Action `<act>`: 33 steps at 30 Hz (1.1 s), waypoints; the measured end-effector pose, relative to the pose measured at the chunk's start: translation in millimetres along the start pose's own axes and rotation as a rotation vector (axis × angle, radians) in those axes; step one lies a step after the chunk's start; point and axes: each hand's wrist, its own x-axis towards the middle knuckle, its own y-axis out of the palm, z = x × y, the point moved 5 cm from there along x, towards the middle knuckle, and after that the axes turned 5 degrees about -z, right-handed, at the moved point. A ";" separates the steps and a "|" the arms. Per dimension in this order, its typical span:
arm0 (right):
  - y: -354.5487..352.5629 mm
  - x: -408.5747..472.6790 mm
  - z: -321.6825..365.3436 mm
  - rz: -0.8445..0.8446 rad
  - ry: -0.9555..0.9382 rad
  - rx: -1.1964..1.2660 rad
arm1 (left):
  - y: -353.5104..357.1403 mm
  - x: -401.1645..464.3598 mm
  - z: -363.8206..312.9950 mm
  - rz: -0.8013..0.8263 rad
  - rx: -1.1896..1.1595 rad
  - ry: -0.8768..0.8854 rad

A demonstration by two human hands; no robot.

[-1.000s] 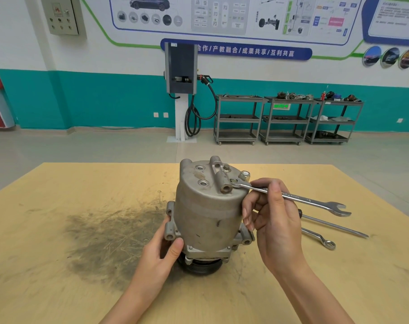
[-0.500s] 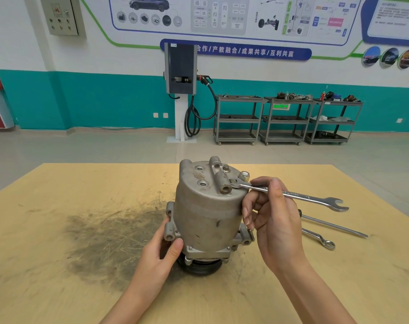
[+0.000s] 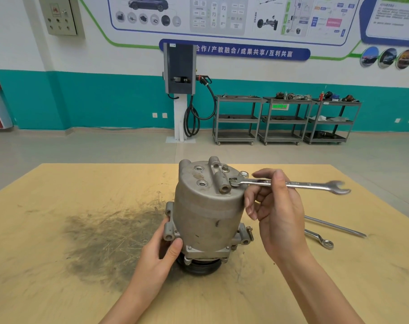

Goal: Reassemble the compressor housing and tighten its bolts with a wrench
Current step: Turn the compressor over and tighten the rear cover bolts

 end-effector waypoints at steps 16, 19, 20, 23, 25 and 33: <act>-106.2 -55.0 -22.6 0.651 -0.425 -1.499 | 0.6 -0.3 1.8 -0.006 -0.056 0.002; -103.2 -64.7 -33.3 0.872 -0.644 -1.677 | 0.8 -3.6 3.9 -0.018 -0.059 -0.020; -102.2 -64.5 -35.8 0.908 -0.698 -1.700 | 0.7 -5.4 3.7 -0.035 -0.044 -0.024; -99.2 -59.7 -44.0 0.985 -0.819 -1.772 | -2.1 -13.3 -2.5 -0.179 0.046 0.003; -95.1 -55.2 -50.1 1.031 -0.868 -1.799 | -7.8 -20.7 -15.9 -0.304 0.175 0.087; -82.7 -19.1 -64.9 0.827 -0.581 -1.853 | -27.1 -16.0 -13.0 -0.437 0.205 0.096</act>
